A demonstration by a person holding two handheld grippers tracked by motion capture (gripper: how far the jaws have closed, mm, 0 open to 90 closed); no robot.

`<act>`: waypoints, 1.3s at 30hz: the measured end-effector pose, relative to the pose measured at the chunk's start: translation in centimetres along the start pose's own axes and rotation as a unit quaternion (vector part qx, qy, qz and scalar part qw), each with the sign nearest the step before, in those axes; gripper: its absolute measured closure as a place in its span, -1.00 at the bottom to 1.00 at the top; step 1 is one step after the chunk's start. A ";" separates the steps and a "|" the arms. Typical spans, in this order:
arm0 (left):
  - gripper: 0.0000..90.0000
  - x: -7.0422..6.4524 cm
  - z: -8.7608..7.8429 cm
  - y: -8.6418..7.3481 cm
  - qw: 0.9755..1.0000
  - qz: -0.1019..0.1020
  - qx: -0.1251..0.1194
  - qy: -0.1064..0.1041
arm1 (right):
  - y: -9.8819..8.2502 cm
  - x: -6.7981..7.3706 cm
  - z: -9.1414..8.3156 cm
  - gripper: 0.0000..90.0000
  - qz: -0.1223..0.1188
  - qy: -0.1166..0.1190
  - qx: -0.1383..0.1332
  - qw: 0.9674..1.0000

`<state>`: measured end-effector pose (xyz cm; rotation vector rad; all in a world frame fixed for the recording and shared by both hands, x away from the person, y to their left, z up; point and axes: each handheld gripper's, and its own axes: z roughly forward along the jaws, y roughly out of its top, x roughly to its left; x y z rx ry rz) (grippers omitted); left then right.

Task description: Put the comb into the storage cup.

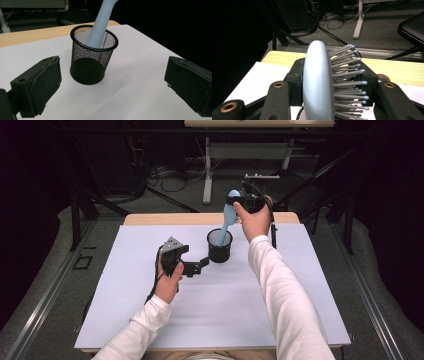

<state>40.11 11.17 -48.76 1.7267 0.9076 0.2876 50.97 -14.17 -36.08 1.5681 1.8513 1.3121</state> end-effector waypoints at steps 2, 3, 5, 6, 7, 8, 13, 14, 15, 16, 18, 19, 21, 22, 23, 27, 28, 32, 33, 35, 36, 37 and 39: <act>-0.98 0.0 0.0 0.0 1.000 0.001 0.000 0.000 | -0.1 0.0 0.1 0.11 -0.001 -0.001 0.000 1.000; -0.98 0.0 0.0 0.0 1.000 -0.001 0.000 0.000 | -0.2 0.1 0.2 0.11 -0.003 -0.001 0.000 1.000; -0.98 0.0 0.0 0.0 1.000 0.001 0.001 0.000 | -0.4 0.1 0.3 0.11 -0.005 -0.002 0.001 1.000; -0.98 0.0 0.0 0.0 1.000 0.000 0.001 0.000 | -0.5 0.2 0.4 0.11 -0.006 -0.003 0.002 1.000; -0.98 0.0 0.0 0.0 1.000 0.000 0.001 0.000 | -0.6 0.2 0.5 0.11 -0.009 -0.004 0.003 1.000; -0.98 0.0 0.0 0.0 1.000 -0.001 0.000 -0.001 | -0.7 0.2 0.6 0.11 -0.011 -0.004 0.004 1.000; -0.98 0.1 0.0 0.0 1.000 -0.002 0.000 -0.001 | -1.1 0.3 0.9 0.11 -0.015 -0.007 0.007 1.000; -0.98 0.1 0.0 0.0 1.000 -0.002 -0.001 -0.002 | -1.2 0.3 1.0 0.11 -0.017 -0.009 0.007 1.000; -0.98 0.1 0.0 0.0 1.000 -0.003 -0.002 -0.002 | -1.3 0.3 1.1 0.11 -0.018 -0.010 0.006 1.000; -0.98 0.1 -0.1 0.0 1.000 -0.002 -0.001 -0.001 | -1.4 0.3 1.1 0.11 -0.018 -0.010 0.008 1.000; -0.98 0.1 0.0 0.0 1.000 -0.002 -0.002 -0.002 | -1.5 0.3 1.3 0.11 -0.019 -0.010 0.009 1.000; -0.98 0.1 0.0 0.0 1.000 -0.002 -0.001 -0.002 | -1.6 0.3 1.3 0.11 -0.019 -0.011 0.010 1.000; -0.98 0.1 0.0 0.0 1.000 -0.002 -0.001 -0.002 | -1.7 0.3 1.4 0.11 -0.021 -0.012 0.011 1.000; -0.98 0.1 0.0 0.0 1.000 -0.002 0.000 -0.002 | -1.7 0.3 1.5 0.11 -0.022 -0.011 0.011 1.000; -0.98 0.1 0.0 0.0 1.000 -0.002 0.000 -0.002 | -1.8 0.3 1.5 0.11 -0.022 -0.011 0.010 1.000; -0.98 0.1 -0.1 0.0 1.000 -0.002 -0.001 0.000 | -2.2 0.4 1.9 0.11 -0.023 -0.013 0.014 1.000; -0.98 0.1 -0.1 0.0 1.000 -0.002 0.000 -0.001 | -2.2 0.4 2.0 0.11 -0.023 -0.012 0.015 1.000; -0.98 0.2 -0.1 0.0 1.000 -0.002 0.001 0.000 | -2.6 0.4 2.3 0.11 -0.026 -0.015 0.018 0.999; -0.98 0.2 -0.1 0.0 1.000 -0.002 0.001 0.000 | -2.6 0.4 2.4 0.11 -0.027 -0.015 0.019 0.999; -0.98 0.1 -0.1 0.0 1.000 -0.001 0.003 0.001 | -2.7 0.3 2.5 0.11 -0.027 -0.015 0.018 0.999; -0.98 0.1 0.0 -0.1 1.000 -0.003 0.002 0.001 | -2.7 0.3 2.5 0.11 -0.025 -0.015 0.018 0.999; -0.98 0.1 0.0 0.0 1.000 -0.003 0.003 0.001 | -2.7 0.3 2.6 0.11 -0.024 -0.016 0.019 0.999; -0.98 0.1 0.0 -0.1 1.000 -0.003 0.002 0.001 | -2.8 0.3 2.7 0.10 -0.026 -0.017 0.019 0.999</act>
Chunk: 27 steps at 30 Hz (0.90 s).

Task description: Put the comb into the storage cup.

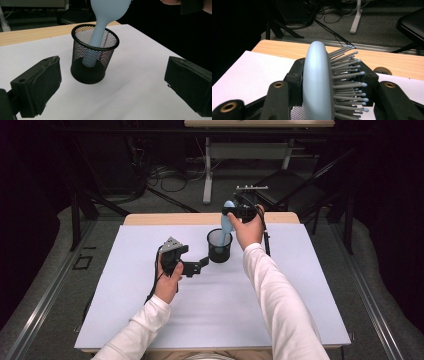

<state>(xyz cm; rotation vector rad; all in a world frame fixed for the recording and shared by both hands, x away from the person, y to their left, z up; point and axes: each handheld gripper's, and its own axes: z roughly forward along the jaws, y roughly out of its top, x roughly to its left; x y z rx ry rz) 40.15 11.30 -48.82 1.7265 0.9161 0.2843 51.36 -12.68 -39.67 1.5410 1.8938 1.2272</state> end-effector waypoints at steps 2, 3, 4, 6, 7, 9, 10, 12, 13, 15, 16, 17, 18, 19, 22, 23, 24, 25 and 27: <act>-0.98 0.0 0.0 0.0 1.000 -0.001 0.000 -0.001 | -0.1 0.0 0.1 0.10 -0.001 0.000 0.001 1.000; -0.98 0.0 0.0 0.0 1.000 -0.001 0.001 -0.001 | -0.2 0.0 0.1 0.10 0.000 0.000 0.003 1.000; -0.98 0.0 0.0 0.0 1.000 0.000 0.001 0.000 | -0.2 0.0 0.2 0.10 0.000 -0.001 0.003 1.000; -0.98 0.0 0.0 0.0 1.000 -0.001 0.000 0.000 | -0.3 0.0 0.3 0.10 0.001 -0.001 0.004 1.000; -0.98 0.1 0.0 0.0 1.000 0.001 0.001 0.000 | -0.3 0.0 0.3 0.10 0.001 -0.001 0.005 1.000; -0.98 0.1 0.0 0.0 1.000 0.000 0.001 -0.001 | -0.3 0.1 0.3 0.10 -0.001 -0.001 0.004 1.000; -0.98 0.1 0.0 0.0 1.000 0.001 0.001 -0.001 | -0.3 0.1 0.4 0.10 -0.002 -0.001 0.004 1.000; -0.98 0.1 0.0 0.0 1.000 0.000 0.001 -0.001 | -0.4 0.1 0.4 0.10 -0.003 -0.002 0.004 1.000; -0.98 0.1 0.0 0.0 1.000 0.000 0.001 -0.001 | -0.4 0.1 0.4 0.10 -0.004 -0.003 0.005 1.000; -0.98 0.1 -0.1 0.0 1.000 0.000 0.001 0.000 | -0.4 0.1 0.5 0.10 -0.004 -0.004 0.006 1.000; -0.98 0.1 -0.1 0.0 1.000 0.000 0.001 0.000 | -0.4 0.1 0.5 0.10 -0.005 -0.004 0.007 1.000; -0.98 0.1 -0.1 0.0 1.000 0.000 0.000 0.000 | -0.5 0.2 0.5 0.10 -0.006 -0.004 0.007 1.000; -0.98 0.1 -0.1 0.0 1.000 0.000 0.000 0.000 | -0.5 0.2 0.6 0.10 -0.008 -0.004 0.008 1.000; -0.98 0.1 -0.1 0.0 1.000 0.000 0.000 0.000 | -0.5 0.2 0.6 0.10 -0.009 -0.004 0.007 1.000; -0.98 0.1 0.0 0.0 1.000 0.000 0.001 0.000 | -0.6 0.3 0.6 0.10 -0.010 -0.003 0.007 1.000; -0.98 0.1 0.0 0.0 1.000 0.000 0.001 0.000 | -0.6 0.4 0.6 0.10 -0.013 -0.003 0.007 1.000; -0.98 0.1 0.0 0.0 1.000 0.000 0.001 0.000 | -0.6 0.4 0.6 0.09 -0.013 -0.003 0.007 1.000; -0.98 0.1 0.0 0.0 1.000 0.000 0.001 0.000 | -0.6 0.5 0.6 0.09 -0.013 -0.002 0.006 1.000; -0.98 0.1 0.0 -0.1 1.000 0.000 0.000 0.000 | -0.6 0.6 0.6 0.09 -0.017 -0.001 0.007 1.000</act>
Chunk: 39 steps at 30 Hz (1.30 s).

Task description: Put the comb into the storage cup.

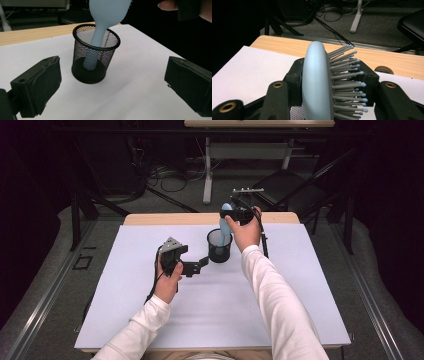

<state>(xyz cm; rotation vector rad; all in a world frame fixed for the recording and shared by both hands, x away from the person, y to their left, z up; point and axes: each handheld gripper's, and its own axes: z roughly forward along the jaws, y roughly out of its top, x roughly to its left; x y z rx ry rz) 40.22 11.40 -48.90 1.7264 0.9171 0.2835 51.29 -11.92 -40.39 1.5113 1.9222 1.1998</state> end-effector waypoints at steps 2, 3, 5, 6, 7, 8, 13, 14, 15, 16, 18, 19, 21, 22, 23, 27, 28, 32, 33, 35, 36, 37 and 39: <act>-0.98 0.0 0.0 0.0 1.000 0.000 0.001 0.000 | 0.0 0.1 0.0 0.09 -0.001 0.001 0.001 1.000; -0.98 0.0 0.0 0.0 1.000 -0.001 0.001 0.000 | 0.0 0.1 0.0 0.08 -0.001 0.002 0.001 1.000; -0.98 0.0 0.0 0.0 1.000 0.001 0.001 0.000 | 0.0 0.1 0.0 0.08 -0.001 0.002 0.001 1.000; -0.98 0.0 0.0 0.0 1.000 0.000 0.001 0.000 | 0.0 0.1 0.0 0.08 0.001 0.003 0.001 1.000; -0.98 0.0 0.0 0.0 1.000 0.000 0.000 0.000 | 0.0 0.1 0.0 0.07 0.003 0.004 0.002 1.000; -0.98 0.0 0.0 0.0 1.000 0.000 0.000 0.001 | 0.0 0.1 0.0 0.07 0.006 0.007 0.004 1.000; -0.98 -0.1 0.0 0.0 1.000 0.000 0.001 0.002 | 0.0 0.0 -0.1 0.07 0.001 0.008 0.006 1.000; -0.98 -0.1 0.0 0.0 1.000 -0.001 0.001 0.003 | 0.0 0.0 -0.1 0.07 0.001 0.009 0.006 1.000; -0.98 -0.1 0.0 0.0 1.000 -0.001 0.001 0.003 | 0.0 0.0 -0.1 0.07 0.000 0.009 0.006 1.000; -0.98 -0.1 0.0 0.0 1.000 0.000 0.001 0.003 | 0.0 0.0 -0.1 0.07 -0.001 0.007 0.004 1.000; -0.98 -0.1 0.0 0.0 1.000 0.000 0.001 0.003 | -0.1 0.1 -0.1 0.07 -0.003 0.007 0.002 1.000; -0.98 -0.1 0.0 0.0 1.000 0.000 0.001 0.003 | -0.1 0.2 -0.1 0.07 -0.003 0.008 0.002 1.000; -0.98 -0.1 0.0 0.0 1.000 0.000 0.001 0.003 | -0.2 0.3 -0.1 0.07 -0.007 0.010 0.003 1.000; -0.98 -0.1 0.0 0.0 1.000 -0.001 0.001 0.004 | -0.2 0.4 -0.1 0.07 -0.007 0.011 0.003 1.000; -0.98 -0.1 0.1 0.0 1.000 -0.001 0.000 0.004 | -0.2 0.4 -0.1 0.06 -0.009 0.011 0.002 1.000; -0.98 -0.1 0.0 0.0 1.000 -0.001 -0.001 0.003 | -0.2 0.6 -0.1 0.04 -0.010 0.015 0.005 1.000; -0.98 -0.1 0.0 0.0 1.000 -0.001 0.000 0.003 | -0.2 0.6 -0.1 0.03 -0.009 0.017 0.005 1.000; -0.98 -0.1 0.0 0.0 1.000 -0.001 0.000 0.003 | -0.2 0.7 -0.1 0.02 -0.008 0.019 0.003 1.000; -0.98 -0.1 0.0 0.0 1.000 -0.001 -0.001 0.004 | -0.2 0.8 -0.1 0.02 -0.010 0.018 0.002 1.000; -0.98 -0.1 0.0 0.0 1.000 -0.001 -0.001 0.004 | -0.2 0.9 -0.1 0.00 -0.013 0.017 0.002 1.000; -0.98 -0.1 0.0 0.0 1.000 -0.001 0.000 0.004 | -0.2 0.9 -0.1 -0.02 -0.010 0.021 0.005 1.000; -0.98 -0.1 0.0 0.0 1.000 -0.001 0.000 0.004 | -0.2 0.9 0.0 -0.02 -0.010 0.022 0.006 1.000; -0.98 -0.1 0.0 0.0 1.000 -0.001 0.000 0.004 | -0.3 1.0 0.0 -0.04 -0.009 0.023 0.008 1.000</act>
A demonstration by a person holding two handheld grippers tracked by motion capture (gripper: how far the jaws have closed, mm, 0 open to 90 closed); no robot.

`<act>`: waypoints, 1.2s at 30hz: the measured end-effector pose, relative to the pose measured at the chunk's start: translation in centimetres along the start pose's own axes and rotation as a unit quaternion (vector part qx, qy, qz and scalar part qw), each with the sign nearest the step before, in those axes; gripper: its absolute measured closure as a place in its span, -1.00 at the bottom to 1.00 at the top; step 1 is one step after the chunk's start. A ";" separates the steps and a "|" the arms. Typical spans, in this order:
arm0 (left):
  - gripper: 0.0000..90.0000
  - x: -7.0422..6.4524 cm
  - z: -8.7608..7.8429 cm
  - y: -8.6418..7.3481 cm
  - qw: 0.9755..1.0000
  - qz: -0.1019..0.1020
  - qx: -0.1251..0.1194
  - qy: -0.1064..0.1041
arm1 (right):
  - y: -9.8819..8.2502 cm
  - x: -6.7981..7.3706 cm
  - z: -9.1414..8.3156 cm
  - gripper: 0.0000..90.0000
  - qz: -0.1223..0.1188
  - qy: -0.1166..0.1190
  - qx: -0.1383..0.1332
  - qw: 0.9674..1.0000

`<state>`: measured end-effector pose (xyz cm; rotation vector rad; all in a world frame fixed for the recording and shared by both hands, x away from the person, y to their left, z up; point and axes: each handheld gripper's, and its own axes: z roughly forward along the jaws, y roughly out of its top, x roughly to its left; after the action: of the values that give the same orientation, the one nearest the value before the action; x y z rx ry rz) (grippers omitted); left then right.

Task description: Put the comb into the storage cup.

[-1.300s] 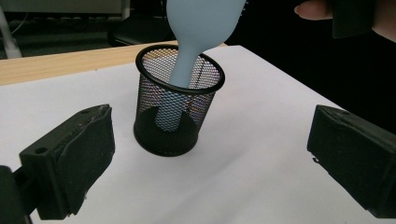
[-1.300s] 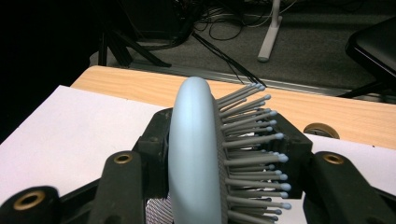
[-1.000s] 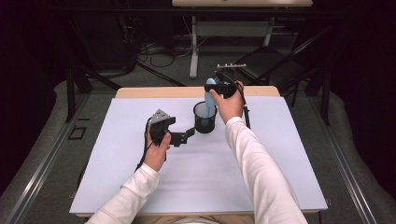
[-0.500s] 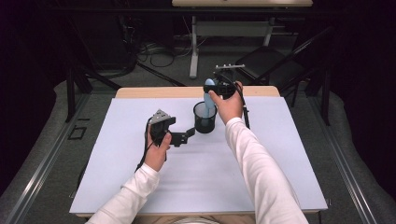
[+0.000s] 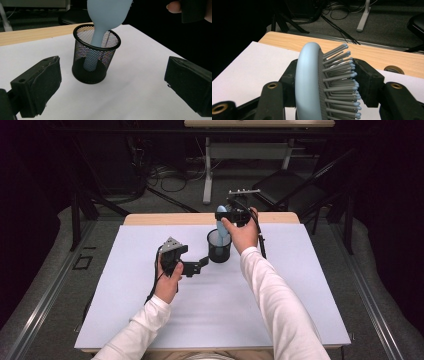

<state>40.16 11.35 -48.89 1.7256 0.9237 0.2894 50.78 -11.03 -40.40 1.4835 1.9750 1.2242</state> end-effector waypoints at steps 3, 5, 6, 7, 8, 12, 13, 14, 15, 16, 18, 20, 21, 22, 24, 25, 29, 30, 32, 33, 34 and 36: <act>-0.98 0.0 0.0 0.0 1.000 0.001 0.001 0.000 | 0.0 0.0 0.0 -0.10 0.004 0.004 0.000 1.000; -0.98 0.0 0.0 0.0 1.000 0.000 0.000 0.000 | 0.0 0.0 0.0 -0.15 0.005 0.001 -0.001 1.000; -0.98 0.0 0.0 0.0 1.000 0.000 -0.001 0.000 | 0.0 0.0 0.0 -0.18 0.005 0.001 -0.002 1.000; -0.98 0.0 0.0 0.0 1.000 0.001 -0.001 0.000 | 0.0 0.0 0.0 -0.22 0.009 0.001 -0.002 1.000; -0.97 0.0 0.0 0.0 1.000 0.001 -0.001 0.000 | 0.0 0.0 0.0 -0.27 0.012 0.004 -0.004 1.000; -0.97 0.0 0.0 0.0 1.000 0.000 0.000 0.000 | 0.0 -0.1 0.1 -0.44 0.013 0.005 -0.002 1.000; -0.97 0.0 0.0 0.0 1.000 0.001 -0.001 0.001 | 0.0 -0.1 0.1 -0.46 0.014 0.006 -0.002 1.000; -0.97 0.0 0.0 0.0 1.000 0.000 -0.001 0.001 | 0.0 -0.1 0.1 -0.48 0.012 0.005 -0.004 1.000; -0.97 0.0 0.0 0.0 1.000 0.001 0.000 0.001 | 0.1 -0.1 0.1 -0.50 0.010 0.003 -0.005 1.000; -0.97 0.0 0.0 0.0 1.000 0.001 0.000 0.000 | 0.1 -0.1 0.0 -0.51 0.010 0.003 -0.005 1.000; -0.97 0.0 0.0 0.0 1.000 0.001 0.000 0.000 | 0.1 -0.1 0.0 -0.53 0.010 0.004 -0.004 1.000; -0.97 0.0 0.0 0.0 1.000 0.001 0.000 0.000 | 0.1 -0.1 0.0 -0.58 0.006 0.001 -0.004 1.000; -0.97 0.0 0.1 0.0 1.000 0.001 -0.001 0.001 | 0.1 -0.1 0.0 -0.59 0.005 -0.001 -0.004 1.000; -0.97 0.0 0.1 0.0 1.000 0.000 -0.001 0.001 | 0.1 -0.1 0.0 -0.60 0.005 -0.001 -0.003 1.000; -0.97 -0.1 0.1 0.0 1.000 0.000 -0.001 0.002 | 0.1 -0.1 0.0 -0.66 0.004 -0.003 -0.001 1.000; -0.97 -0.1 0.1 0.0 1.000 0.000 -0.001 0.001 | 0.1 -0.1 0.1 -0.67 0.004 -0.003 -0.001 1.000; -0.97 -0.1 0.1 0.0 1.000 0.000 -0.001 0.002 | 0.1 -0.1 0.0 -0.68 0.002 -0.003 -0.001 1.000; -0.97 -0.1 0.1 0.0 1.000 0.000 -0.001 0.002 | 0.1 -0.1 0.0 -0.69 0.004 -0.002 -0.002 1.000; -0.97 0.0 0.1 0.0 1.000 0.000 0.000 0.001 | 0.1 -0.1 0.0 -0.70 0.006 -0.002 -0.003 1.000; -0.97 0.0 0.1 0.0 1.000 0.000 0.000 0.001 | 0.1 -0.1 -0.1 -0.70 0.006 -0.001 -0.004 1.000; -0.97 0.0 0.1 0.0 1.000 0.000 -0.001 0.002 | 0.1 -0.1 -0.1 -0.71 0.007 -0.001 -0.005 1.000; -0.97 0.0 0.1 0.0 1.000 0.000 -0.001 0.002 | 0.1 -0.1 -0.1 -0.75 0.007 0.000 -0.006 1.000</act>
<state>40.17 11.26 -48.93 1.7235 0.9257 0.2926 50.81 -11.17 -40.23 1.4956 1.9564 1.2388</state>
